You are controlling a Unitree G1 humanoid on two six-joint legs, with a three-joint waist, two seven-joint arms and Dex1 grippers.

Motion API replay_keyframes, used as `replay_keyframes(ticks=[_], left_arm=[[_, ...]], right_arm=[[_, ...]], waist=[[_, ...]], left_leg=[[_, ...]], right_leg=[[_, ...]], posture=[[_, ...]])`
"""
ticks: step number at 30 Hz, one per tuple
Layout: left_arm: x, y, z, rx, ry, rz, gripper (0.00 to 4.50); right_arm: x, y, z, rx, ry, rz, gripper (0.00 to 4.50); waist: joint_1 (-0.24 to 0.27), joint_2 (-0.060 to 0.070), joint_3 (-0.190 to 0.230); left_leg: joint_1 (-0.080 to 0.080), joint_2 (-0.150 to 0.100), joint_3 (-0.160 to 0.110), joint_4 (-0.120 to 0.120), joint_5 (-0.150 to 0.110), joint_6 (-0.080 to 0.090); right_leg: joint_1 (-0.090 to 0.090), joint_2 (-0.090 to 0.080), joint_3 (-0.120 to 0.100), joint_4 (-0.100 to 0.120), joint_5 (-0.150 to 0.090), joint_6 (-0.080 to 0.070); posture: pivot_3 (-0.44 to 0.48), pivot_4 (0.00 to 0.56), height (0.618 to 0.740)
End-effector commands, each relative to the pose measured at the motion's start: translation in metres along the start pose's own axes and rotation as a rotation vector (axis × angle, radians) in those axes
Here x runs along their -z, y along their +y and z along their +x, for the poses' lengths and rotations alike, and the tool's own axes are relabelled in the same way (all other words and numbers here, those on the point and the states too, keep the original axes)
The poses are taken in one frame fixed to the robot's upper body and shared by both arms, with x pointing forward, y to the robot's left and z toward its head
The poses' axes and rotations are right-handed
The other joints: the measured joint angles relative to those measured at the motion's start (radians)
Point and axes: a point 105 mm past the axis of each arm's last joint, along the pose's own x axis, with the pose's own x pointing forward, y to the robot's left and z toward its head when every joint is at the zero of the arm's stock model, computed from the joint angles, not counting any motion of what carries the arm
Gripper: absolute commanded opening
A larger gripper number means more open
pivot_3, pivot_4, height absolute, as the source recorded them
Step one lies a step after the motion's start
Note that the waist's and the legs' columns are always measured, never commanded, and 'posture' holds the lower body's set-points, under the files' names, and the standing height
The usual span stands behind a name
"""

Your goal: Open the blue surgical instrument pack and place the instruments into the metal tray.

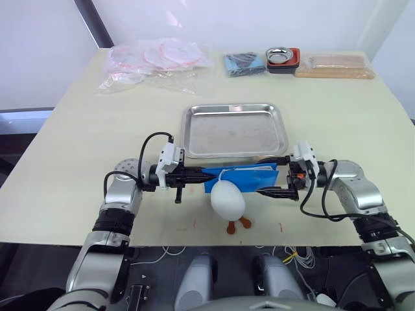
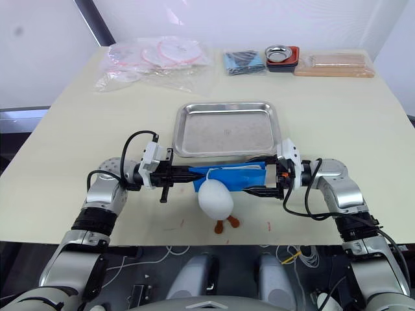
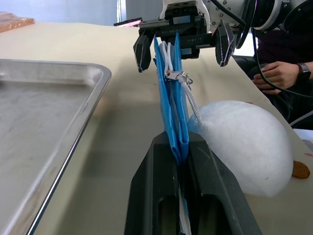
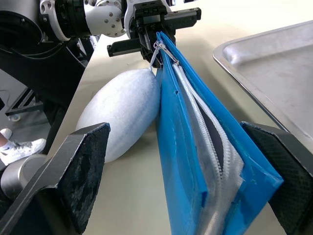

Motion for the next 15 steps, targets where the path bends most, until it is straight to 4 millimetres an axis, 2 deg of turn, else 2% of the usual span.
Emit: replay_keyframes(ticks=[1,4,5,8,9,15], left_arm=[[0.0040,-0.0032,0.0019,0.034,0.034,-0.005,0.00],[0.0042,-0.0033,0.0020,0.034,0.035,-0.005,0.00],[0.0042,-0.0033,0.0020,0.033,0.035,-0.005,0.00],[0.0043,-0.0031,0.0020,0.033,0.035,-0.004,0.00],[0.0047,-0.0031,0.0018,0.032,0.036,-0.005,0.00],[0.0056,-0.0036,0.0020,0.030,0.036,-0.007,0.00]], right_arm=[[-0.0157,-0.0046,-0.0019,0.004,-0.054,-0.051,3.26],[-0.0132,-0.0051,-0.0010,0.006,-0.051,-0.052,2.03],[-0.0129,-0.0050,-0.0007,0.006,-0.053,-0.048,1.85],[-0.0132,-0.0054,-0.0010,0.007,-0.056,-0.048,0.36],[-0.0133,-0.0058,-0.0011,0.008,-0.056,-0.050,0.09],[-0.0119,-0.0074,-0.0019,0.007,-0.048,-0.053,0.09]], waist=[[0.000,0.000,0.000],[0.000,0.000,0.000],[0.000,0.000,0.000],[0.000,0.000,0.000],[0.000,0.000,0.000],[0.000,0.000,0.000]], left_leg=[[0.000,0.000,0.000,0.000,0.000,0.000],[0.000,0.000,0.000,0.000,0.000,0.000],[0.000,0.000,0.000,0.000,0.000,0.000],[0.000,0.000,0.000,0.000,0.000,0.000],[0.000,0.000,0.000,0.000,0.000,0.000],[0.000,0.000,0.000,0.000,0.000,0.000]], right_leg=[[0.000,0.000,0.000,0.000,0.000,0.000],[0.000,0.000,0.000,0.000,0.000,0.000],[0.000,0.000,0.000,0.000,0.000,0.000],[0.000,0.000,0.000,0.000,0.000,0.000],[0.000,0.000,0.000,0.000,0.000,0.000],[0.000,0.000,0.000,0.000,0.000,0.000]], posture=[[0.000,0.150,0.740],[0.000,0.150,0.740],[0.000,0.150,0.740],[0.000,0.150,0.740],[0.000,0.150,0.740],[0.000,0.150,0.740]])
